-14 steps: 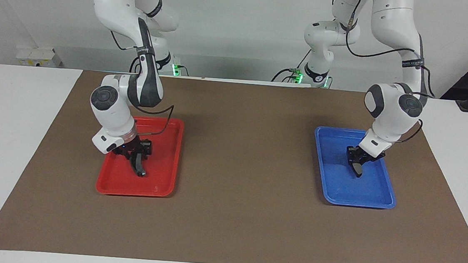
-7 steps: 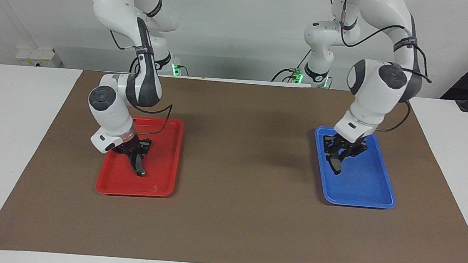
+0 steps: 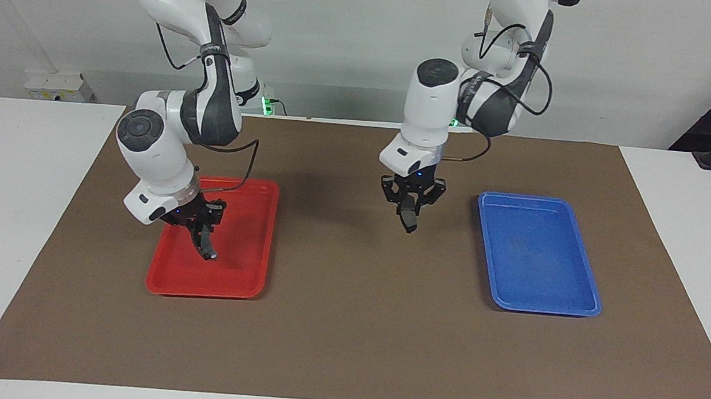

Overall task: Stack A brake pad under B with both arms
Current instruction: 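Lift the dark pad from the blue tray toward the table center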

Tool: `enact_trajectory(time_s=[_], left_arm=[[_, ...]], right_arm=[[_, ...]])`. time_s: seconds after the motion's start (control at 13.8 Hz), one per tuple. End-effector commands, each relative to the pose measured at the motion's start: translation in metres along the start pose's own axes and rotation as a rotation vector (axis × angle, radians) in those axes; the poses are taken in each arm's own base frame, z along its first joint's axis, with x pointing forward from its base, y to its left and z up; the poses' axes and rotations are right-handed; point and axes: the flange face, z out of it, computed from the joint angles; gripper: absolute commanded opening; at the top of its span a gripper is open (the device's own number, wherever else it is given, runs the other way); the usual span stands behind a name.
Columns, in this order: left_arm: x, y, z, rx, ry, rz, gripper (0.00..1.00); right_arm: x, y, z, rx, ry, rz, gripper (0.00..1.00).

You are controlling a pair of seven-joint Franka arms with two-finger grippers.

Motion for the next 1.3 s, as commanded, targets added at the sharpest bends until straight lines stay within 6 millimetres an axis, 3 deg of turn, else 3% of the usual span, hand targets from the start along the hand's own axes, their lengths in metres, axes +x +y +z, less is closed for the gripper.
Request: enact_trajectory(time_s=[0.0, 0.22, 0.36, 0.58, 0.87, 1.23], left_arm=[[0.0, 0.059, 0.035, -0.011, -0.038, -0.024, 0.01], [-0.003, 0.09, 0.069, -0.027, -0.079, -0.037, 0.01], [-0.007, 0.099, 0.09, -0.012, -0.089, -0.04, 0.01], [0.004, 0.109, 0.098, -0.028, -0.087, -0.069, 0.01], [0.006, 0.109, 0.101, -0.048, -0.075, -0.073, 0.01], [0.006, 0.108, 0.119, -0.037, -0.07, -0.08, 0.01]], right_arm=[[0.002, 0.001, -0.029, 0.01, -0.017, -0.022, 0.0], [0.001, 0.0, -0.054, 0.006, -0.007, -0.027, 0.0], [0.001, 0.001, -0.071, -0.003, -0.022, -0.028, 0.0], [0.001, 0.004, -0.074, -0.003, -0.032, -0.059, 0.0], [0.001, 0.004, -0.074, -0.003, -0.032, -0.057, 0.0], [0.001, 0.003, -0.075, 0.001, -0.028, -0.053, 0.0]])
